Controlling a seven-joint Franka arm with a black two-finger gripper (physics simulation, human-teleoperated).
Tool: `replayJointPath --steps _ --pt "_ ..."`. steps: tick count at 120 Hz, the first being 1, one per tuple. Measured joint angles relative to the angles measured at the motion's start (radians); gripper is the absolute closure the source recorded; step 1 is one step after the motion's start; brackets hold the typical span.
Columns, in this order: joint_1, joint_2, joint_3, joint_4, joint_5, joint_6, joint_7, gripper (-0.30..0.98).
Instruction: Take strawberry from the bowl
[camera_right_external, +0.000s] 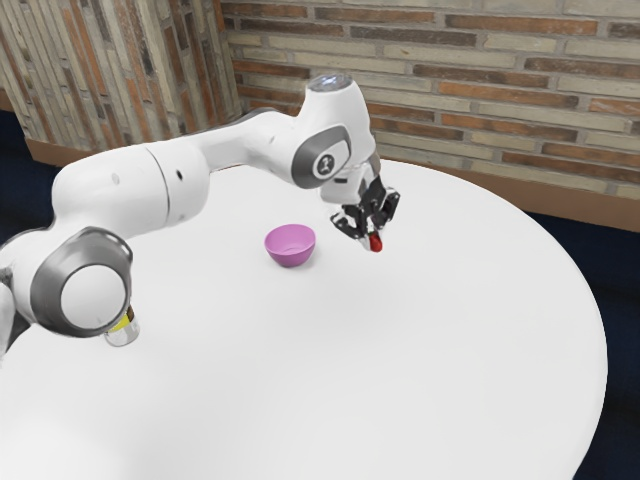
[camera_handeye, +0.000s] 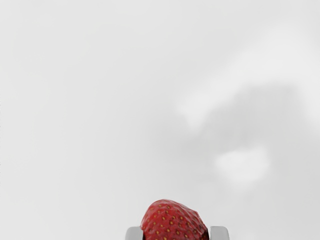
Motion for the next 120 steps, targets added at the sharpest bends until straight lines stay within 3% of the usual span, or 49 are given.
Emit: replayJointPath --steps 34,57,72,84,101,120 --pt "-0.047 0.111 0.0 0.015 -0.016 0.038 -0.046 0.73" --pt "-0.048 0.12 0.003 0.014 -0.007 0.036 -0.079 0.35" --pt "-0.045 0.099 0.003 -0.006 -0.004 0.031 -0.1 0.2" --pt "-0.036 -0.126 0.052 -0.225 -0.01 0.016 -0.145 0.12" --pt "-0.029 -0.537 0.195 -0.561 -0.115 -0.065 -0.257 0.06" --pt "-0.031 -0.838 0.282 -0.709 -0.172 -0.224 -0.493 0.03"
